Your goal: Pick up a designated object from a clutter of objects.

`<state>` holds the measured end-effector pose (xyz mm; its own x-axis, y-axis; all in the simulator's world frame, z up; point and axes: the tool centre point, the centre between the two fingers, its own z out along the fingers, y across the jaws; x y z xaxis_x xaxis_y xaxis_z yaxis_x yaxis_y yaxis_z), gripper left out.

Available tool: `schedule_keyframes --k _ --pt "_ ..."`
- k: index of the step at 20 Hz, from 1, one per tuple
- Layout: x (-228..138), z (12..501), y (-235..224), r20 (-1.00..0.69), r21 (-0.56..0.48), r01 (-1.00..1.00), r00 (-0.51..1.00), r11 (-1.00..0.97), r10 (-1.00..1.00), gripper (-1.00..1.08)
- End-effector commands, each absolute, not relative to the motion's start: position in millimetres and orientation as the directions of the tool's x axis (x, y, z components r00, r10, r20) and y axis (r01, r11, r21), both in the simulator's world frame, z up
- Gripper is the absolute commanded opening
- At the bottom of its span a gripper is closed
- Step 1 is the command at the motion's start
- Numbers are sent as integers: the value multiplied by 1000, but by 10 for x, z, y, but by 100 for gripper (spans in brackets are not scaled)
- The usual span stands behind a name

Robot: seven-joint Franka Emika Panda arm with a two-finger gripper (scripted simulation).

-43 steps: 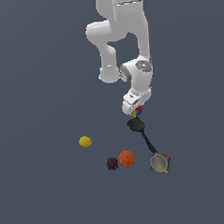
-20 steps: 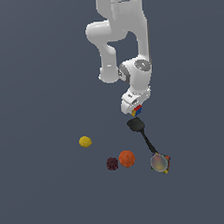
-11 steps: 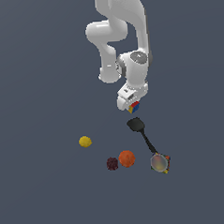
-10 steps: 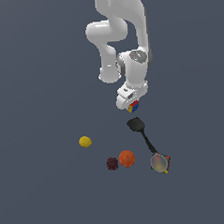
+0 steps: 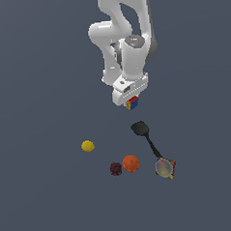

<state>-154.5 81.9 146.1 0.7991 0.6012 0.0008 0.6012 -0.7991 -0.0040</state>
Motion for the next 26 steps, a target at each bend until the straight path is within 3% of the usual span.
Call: schedule_keyframes --k 1,26 --pt "-1532 1651 720 3 -5 602 799 -799 602 -100" --pt "-1363 3579 -388 1 -1 599 801 -801 599 -100"
